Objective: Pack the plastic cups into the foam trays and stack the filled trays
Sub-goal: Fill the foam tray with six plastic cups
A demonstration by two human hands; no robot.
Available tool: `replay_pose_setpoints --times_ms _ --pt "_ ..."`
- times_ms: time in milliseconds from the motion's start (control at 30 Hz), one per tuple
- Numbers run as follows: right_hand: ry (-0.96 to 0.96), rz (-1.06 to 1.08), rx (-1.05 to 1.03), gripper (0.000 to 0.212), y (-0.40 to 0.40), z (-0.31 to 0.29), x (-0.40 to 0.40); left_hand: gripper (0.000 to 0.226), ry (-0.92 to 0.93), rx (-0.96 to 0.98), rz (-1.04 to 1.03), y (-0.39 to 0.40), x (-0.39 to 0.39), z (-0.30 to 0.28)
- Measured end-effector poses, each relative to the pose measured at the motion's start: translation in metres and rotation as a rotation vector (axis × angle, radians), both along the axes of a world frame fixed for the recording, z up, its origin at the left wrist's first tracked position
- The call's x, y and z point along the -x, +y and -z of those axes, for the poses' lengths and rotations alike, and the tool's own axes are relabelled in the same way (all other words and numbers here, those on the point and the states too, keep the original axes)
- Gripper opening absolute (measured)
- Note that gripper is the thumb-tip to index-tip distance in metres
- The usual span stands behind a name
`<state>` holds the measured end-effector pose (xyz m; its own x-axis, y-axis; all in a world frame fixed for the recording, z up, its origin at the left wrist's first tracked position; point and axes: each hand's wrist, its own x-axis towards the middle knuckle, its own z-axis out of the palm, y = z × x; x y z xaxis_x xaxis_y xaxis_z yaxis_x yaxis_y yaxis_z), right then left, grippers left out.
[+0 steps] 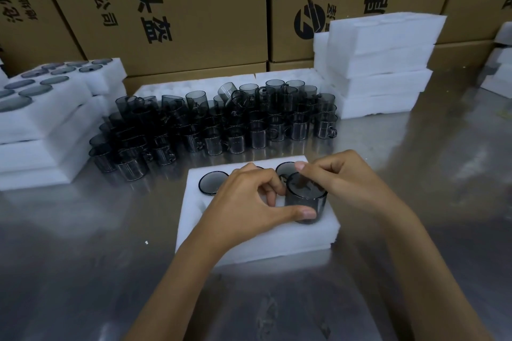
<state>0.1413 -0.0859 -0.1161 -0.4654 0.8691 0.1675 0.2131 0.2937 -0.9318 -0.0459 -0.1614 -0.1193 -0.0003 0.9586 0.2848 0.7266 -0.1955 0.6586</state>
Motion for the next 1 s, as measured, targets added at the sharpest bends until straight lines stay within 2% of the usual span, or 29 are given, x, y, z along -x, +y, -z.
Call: replay_pose_setpoints --times_ms 67,167,233,333,500,567,633,733,800,900,1000 --pt "-0.046 0.007 0.006 0.075 0.0 0.0 -0.003 0.056 0.0 0.017 0.027 -0.001 -0.001 -0.001" --pt "-0.078 0.0 0.02 0.08 0.002 0.0 -0.006 0.054 0.03 0.004 0.038 -0.002 -0.002 -0.002" --pt "-0.074 -0.008 0.021 0.07 0.003 0.001 -0.008 0.059 0.034 -0.015 0.035 -0.002 -0.002 -0.004" --pt "-0.062 -0.011 0.008 0.039 0.001 0.0 -0.005 0.079 0.089 -0.011 0.079 -0.002 -0.002 -0.002" --pt "-0.029 -0.037 0.042 0.024 0.002 -0.001 -0.002 0.069 0.113 0.017 0.115 0.001 -0.002 0.003" --pt "-0.027 -0.023 0.034 0.029 0.005 0.002 -0.004 0.063 0.056 0.032 0.12 0.002 -0.001 0.004" --pt "-0.124 0.029 -0.03 0.031 0.012 0.006 -0.007 0.058 0.011 0.031 0.112 0.002 -0.002 0.005" --pt "-0.295 0.041 0.013 0.058 0.02 0.015 -0.011 0.066 0.125 0.043 0.067 0.001 -0.002 0.005" --pt "-0.274 -0.021 0.086 0.079 0.021 0.019 -0.01 0.08 0.233 0.106 0.032 0.002 0.0 0.006" --pt "-0.186 -0.098 0.171 0.095 0.023 0.021 -0.009 0.098 0.266 0.226 0.026 0.002 0.002 0.007" --pt "-0.164 -0.051 0.158 0.099 0.022 0.024 -0.006 0.083 0.309 0.236 0.048 0.003 0.003 0.01"
